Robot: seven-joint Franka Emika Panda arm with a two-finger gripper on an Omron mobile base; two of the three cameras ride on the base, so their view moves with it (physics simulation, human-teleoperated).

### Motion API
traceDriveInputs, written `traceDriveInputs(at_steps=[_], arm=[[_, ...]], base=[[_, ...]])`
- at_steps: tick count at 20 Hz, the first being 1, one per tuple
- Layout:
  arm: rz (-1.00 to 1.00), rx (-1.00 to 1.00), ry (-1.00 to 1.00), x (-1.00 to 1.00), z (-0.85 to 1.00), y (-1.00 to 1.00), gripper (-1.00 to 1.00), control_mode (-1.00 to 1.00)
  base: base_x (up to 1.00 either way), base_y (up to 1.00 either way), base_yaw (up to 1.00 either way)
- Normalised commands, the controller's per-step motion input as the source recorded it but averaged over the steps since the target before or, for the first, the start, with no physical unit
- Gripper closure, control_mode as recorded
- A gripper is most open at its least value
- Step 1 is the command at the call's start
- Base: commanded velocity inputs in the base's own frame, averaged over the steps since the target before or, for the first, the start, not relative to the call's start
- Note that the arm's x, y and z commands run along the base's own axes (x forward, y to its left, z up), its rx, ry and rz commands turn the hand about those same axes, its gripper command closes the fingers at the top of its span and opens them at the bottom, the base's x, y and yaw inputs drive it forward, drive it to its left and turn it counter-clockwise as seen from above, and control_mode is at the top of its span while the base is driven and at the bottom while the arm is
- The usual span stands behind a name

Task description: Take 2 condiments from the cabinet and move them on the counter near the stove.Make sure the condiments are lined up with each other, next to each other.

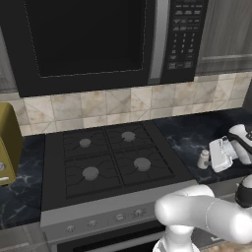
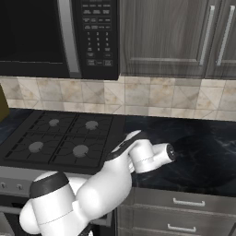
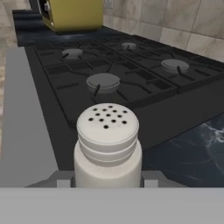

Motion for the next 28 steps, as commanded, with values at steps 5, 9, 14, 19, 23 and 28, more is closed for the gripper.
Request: traceDriveInputs(at_steps=[5,9,14,19,23,28], arm=[[0.02,0.0,0.0,0.11,-0.07,0.0,1.0,-1.0],[0.02,0.0,-0.02,0.08,-0.05,0.0,1.0,-1.0],[0.02,0.0,-0.01,0.08,-0.07,0.0,1.0,-1.0],[0.0,0.0,-0.03,0.05,-0.12,0.0,1.0,-1.0],[0.0,0.0,-0.02,0.11,-0.15,0.0,1.0,-1.0],[0.0,0.0,-0.04,0.16,-0.12,0.0,1.0,-1.0]], base=[[0.0,0.0,0.0],[0.0,0.0,0.0],[0.0,0.0,0.0],[0.0,0.0,0.0],[0.0,0.0,0.0],[0.0,0.0,0.0]])
